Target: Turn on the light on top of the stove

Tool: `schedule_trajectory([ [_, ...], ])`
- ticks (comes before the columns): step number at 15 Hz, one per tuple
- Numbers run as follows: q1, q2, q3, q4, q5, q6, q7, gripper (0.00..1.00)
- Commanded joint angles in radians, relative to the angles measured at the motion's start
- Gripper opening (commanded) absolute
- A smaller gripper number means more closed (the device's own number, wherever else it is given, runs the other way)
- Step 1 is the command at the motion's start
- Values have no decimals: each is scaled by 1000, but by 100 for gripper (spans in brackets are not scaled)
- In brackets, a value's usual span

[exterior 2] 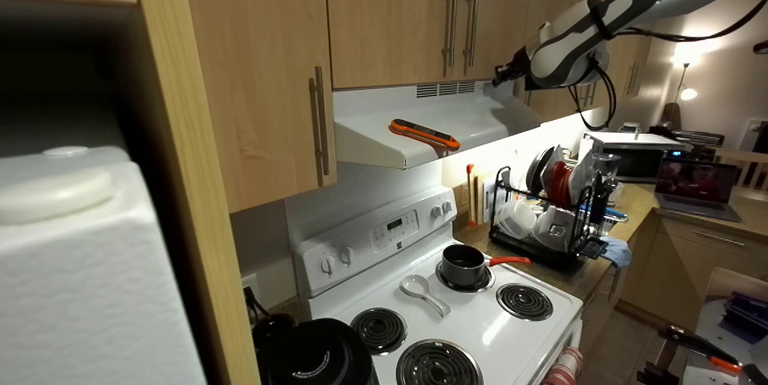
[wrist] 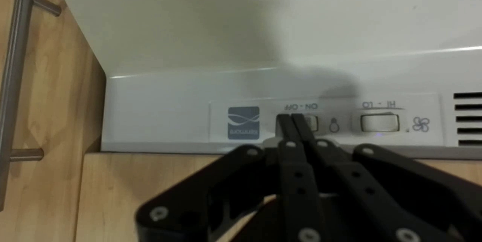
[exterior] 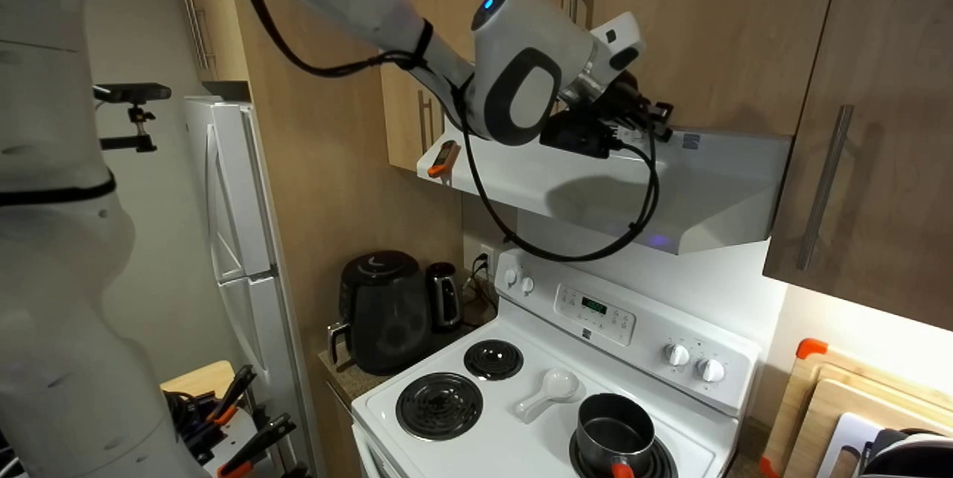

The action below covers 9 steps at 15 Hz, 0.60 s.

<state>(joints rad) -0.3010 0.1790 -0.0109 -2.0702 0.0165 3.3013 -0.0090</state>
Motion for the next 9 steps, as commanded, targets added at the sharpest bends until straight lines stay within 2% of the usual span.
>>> schedule_trajectory([
  [1,-36,30,36,31,7,12,10,3],
  [9,-109,37,126,39,5,6,10,3],
])
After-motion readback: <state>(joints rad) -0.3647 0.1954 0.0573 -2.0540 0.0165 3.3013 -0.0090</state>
